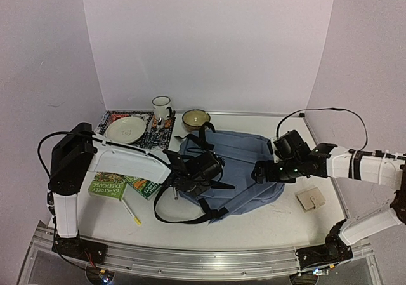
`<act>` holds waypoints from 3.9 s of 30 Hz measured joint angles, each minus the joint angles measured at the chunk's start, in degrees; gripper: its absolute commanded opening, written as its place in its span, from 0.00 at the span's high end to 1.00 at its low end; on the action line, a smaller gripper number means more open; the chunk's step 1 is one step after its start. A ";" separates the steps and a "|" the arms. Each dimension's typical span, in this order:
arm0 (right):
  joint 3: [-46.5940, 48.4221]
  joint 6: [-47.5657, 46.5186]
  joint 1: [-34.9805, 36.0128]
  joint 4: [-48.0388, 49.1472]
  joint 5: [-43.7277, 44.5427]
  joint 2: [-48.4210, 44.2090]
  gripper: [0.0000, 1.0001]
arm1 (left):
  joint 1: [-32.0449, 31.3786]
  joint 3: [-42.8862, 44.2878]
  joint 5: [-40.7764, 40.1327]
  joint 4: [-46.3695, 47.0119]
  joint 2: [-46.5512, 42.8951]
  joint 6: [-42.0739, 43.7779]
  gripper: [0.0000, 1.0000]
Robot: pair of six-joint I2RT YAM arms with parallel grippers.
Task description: Pack the student bag
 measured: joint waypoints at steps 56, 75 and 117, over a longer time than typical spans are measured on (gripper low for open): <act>-23.87 24.41 -40.85 2.38 -8.09 -12.43 0.65 | 3.73 3.98 16.81 -1.40 -4.02 -30.67 1.00; -20.93 14.38 -40.85 2.56 -15.45 -22.29 1.00 | 4.25 3.98 16.90 -1.36 -4.02 -36.78 1.00; -21.96 38.63 -5.48 30.25 -30.17 -25.29 1.00 | 6.11 13.40 29.99 -1.83 0.14 -49.66 1.00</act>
